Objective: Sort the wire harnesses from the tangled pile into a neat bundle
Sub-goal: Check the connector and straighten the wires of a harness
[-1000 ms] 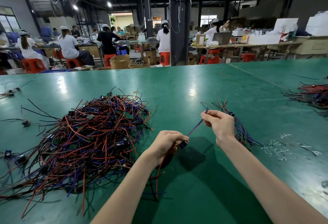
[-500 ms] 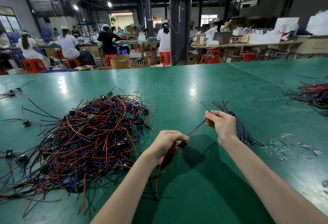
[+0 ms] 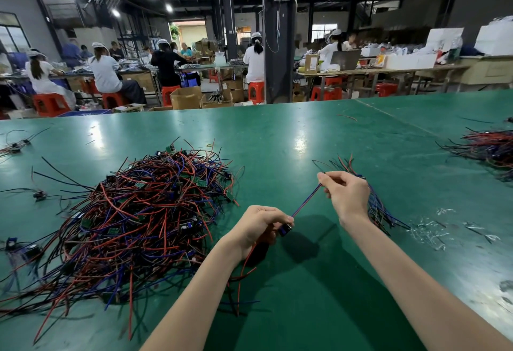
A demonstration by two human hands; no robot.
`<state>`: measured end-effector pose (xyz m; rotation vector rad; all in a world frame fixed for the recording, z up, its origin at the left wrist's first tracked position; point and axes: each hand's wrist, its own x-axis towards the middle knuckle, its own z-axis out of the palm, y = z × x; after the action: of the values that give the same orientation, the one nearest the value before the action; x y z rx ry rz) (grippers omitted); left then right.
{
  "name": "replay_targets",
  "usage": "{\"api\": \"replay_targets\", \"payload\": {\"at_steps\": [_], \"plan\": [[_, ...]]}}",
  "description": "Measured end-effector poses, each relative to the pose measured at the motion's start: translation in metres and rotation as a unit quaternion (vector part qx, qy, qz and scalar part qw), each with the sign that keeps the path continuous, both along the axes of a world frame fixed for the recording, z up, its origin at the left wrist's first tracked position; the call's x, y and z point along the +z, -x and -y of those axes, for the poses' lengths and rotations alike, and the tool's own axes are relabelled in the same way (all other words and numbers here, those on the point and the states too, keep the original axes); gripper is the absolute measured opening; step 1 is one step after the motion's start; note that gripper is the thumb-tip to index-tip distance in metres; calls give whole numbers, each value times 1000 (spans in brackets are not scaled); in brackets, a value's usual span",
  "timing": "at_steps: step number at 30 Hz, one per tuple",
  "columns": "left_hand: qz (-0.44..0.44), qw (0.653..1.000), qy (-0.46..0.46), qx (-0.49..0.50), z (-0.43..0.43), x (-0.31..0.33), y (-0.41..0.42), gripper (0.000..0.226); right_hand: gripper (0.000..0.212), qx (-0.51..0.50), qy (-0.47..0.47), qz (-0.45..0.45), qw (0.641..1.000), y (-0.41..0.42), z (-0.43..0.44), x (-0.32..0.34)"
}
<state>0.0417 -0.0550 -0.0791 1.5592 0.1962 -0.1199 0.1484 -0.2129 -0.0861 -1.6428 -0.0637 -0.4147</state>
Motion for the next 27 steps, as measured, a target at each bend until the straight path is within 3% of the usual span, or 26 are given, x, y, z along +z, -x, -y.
{"api": "replay_targets", "payload": {"at_steps": [4,8,11,20,24,27], "plan": [[5,1000,-24,-16,1,1,1,29,20,74,-282,-187,938,-1,4,11],[15,997,-61,-37,3,1,3,22,23,157,-376,-308,859,0,7,17],[18,996,-69,-45,3,0,3,20,24,187,-433,-342,812,0,9,18],[19,996,-71,-45,2,-1,3,19,22,171,-412,-322,835,-4,8,13],[20,996,-67,-47,2,0,3,18,23,103,-274,-199,935,-6,5,9],[19,997,-58,-44,1,0,4,21,17,63,-92,-68,992,-3,3,3]]}}
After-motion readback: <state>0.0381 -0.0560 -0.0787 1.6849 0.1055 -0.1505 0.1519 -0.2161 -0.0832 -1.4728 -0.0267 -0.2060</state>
